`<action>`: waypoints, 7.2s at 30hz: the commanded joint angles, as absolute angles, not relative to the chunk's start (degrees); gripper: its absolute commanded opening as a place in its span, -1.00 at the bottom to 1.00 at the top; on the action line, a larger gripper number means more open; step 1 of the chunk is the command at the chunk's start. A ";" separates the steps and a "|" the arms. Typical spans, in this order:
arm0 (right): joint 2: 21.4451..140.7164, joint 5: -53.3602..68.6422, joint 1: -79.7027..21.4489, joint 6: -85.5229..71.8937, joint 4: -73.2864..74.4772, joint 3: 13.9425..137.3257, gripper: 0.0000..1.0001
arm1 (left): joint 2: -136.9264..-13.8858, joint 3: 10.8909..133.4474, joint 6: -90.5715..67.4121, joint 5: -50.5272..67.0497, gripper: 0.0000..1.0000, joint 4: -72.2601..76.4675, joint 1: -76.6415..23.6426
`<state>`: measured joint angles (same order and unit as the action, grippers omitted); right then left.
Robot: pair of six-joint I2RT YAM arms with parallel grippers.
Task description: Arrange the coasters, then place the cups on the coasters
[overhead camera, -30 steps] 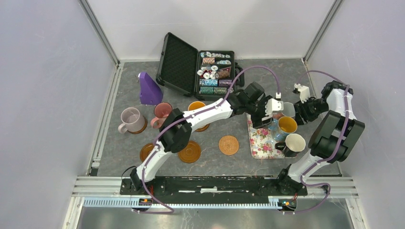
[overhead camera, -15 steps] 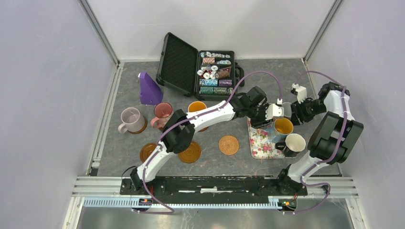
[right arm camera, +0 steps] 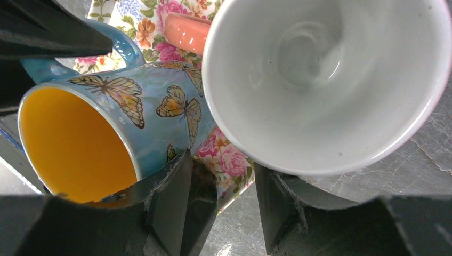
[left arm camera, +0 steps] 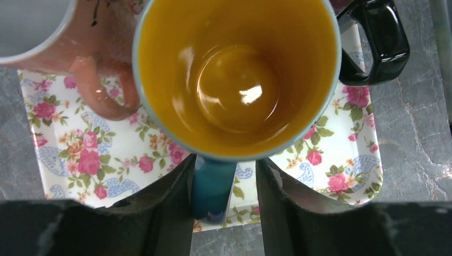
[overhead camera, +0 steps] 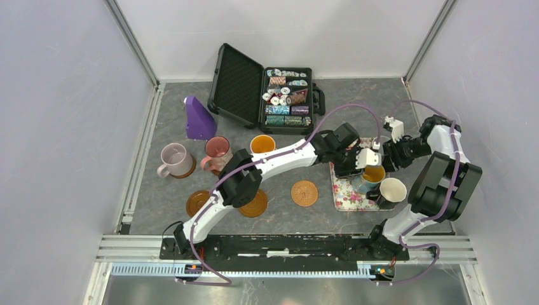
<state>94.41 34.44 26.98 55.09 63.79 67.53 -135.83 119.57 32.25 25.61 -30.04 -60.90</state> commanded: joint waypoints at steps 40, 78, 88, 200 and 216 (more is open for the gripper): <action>92.79 37.88 26.37 49.75 63.63 74.18 0.96 | -119.47 105.82 14.29 25.78 -0.95 -7.13 -58.53; 92.28 35.42 26.28 45.37 60.56 76.03 0.96 | -42.43 37.52 20.52 10.37 -0.95 -30.87 -43.59; 92.43 35.05 26.19 44.75 59.76 75.63 0.96 | -41.75 34.00 22.07 9.61 -0.95 -32.90 -43.59; 111.15 27.82 24.18 47.48 55.07 79.44 0.41 | -137.12 126.13 12.76 15.80 0.68 -28.21 -57.17; 107.99 29.75 22.25 46.85 54.05 74.12 0.42 | -138.22 120.89 11.45 15.60 0.48 -20.88 -59.29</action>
